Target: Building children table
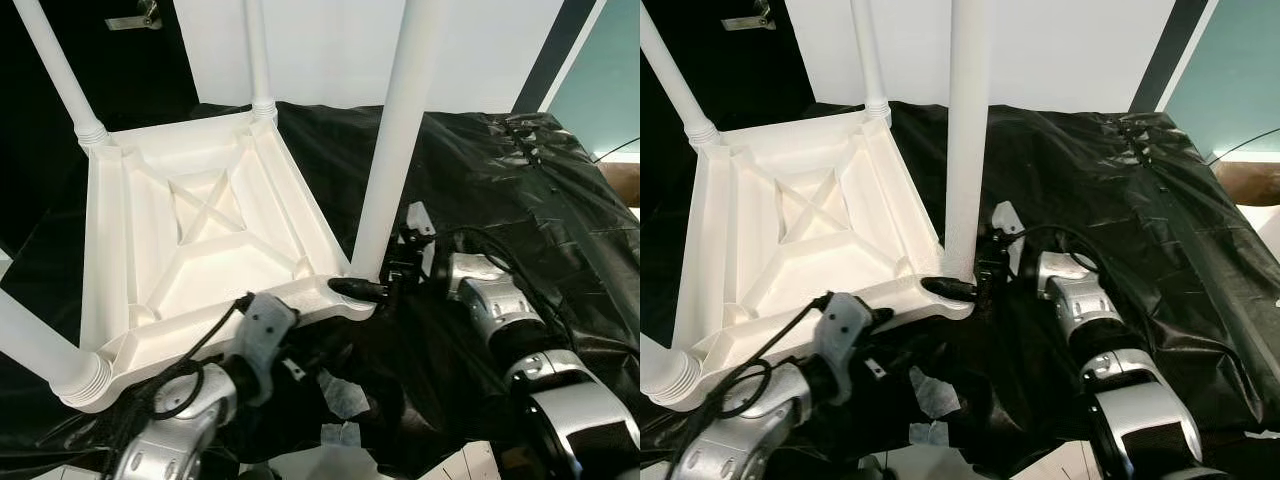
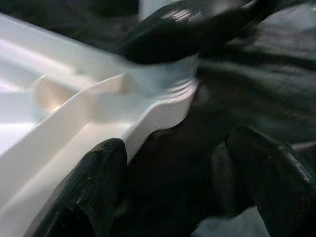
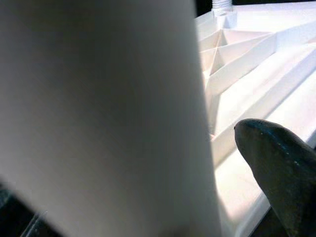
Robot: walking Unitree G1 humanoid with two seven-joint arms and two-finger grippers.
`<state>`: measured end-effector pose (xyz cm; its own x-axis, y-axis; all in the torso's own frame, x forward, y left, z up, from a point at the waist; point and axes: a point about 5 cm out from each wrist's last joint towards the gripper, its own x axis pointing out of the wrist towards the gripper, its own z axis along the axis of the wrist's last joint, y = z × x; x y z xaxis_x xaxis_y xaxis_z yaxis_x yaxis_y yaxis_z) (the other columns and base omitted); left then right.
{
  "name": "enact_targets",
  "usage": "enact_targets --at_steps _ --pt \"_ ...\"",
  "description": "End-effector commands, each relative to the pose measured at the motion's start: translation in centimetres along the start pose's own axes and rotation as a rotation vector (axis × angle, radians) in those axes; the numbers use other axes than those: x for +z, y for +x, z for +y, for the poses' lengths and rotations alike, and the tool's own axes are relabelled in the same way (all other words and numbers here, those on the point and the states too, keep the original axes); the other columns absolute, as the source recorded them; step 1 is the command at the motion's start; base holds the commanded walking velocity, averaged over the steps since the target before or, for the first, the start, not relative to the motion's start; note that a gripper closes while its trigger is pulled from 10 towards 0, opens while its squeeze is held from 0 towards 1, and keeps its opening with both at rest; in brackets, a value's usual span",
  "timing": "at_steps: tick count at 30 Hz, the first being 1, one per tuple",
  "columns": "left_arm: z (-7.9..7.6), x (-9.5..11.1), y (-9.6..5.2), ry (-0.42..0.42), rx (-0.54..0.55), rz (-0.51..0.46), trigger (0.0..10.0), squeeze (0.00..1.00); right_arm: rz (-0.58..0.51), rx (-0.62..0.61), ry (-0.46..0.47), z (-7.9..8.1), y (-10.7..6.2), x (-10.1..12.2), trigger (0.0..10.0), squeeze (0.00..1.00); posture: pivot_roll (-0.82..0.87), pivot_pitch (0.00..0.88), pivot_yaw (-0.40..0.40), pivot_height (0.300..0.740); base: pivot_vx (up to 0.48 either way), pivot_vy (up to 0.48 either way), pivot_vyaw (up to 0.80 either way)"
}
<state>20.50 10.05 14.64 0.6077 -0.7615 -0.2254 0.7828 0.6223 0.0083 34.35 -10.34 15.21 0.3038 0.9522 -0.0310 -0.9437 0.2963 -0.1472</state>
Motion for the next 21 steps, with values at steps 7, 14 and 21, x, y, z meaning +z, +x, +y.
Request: enact_targets --at_steps 7,14,21 --pt "0.6 -0.3 0.0 -0.004 0.055 0.022 10.0 0.00 0.076 -0.022 0.020 -0.3 0.2 -0.6 0.0 0.00 0.18 0.043 -0.066 0.740 0.000 0.000 0.00" --pt "1.1 -0.2 0.4 -0.005 0.113 0.028 10.0 0.00 0.160 -0.166 0.047 -0.9 -0.4 -1.8 0.0 0.00 0.18 0.036 -0.071 0.740 0.000 0.000 0.00" --pt "1.6 -0.4 1.0 0.030 0.186 0.038 10.0 0.00 0.180 -0.432 0.086 -0.8 -0.1 -2.5 0.0 0.00 0.18 0.042 -0.066 0.740 0.000 0.000 0.00"
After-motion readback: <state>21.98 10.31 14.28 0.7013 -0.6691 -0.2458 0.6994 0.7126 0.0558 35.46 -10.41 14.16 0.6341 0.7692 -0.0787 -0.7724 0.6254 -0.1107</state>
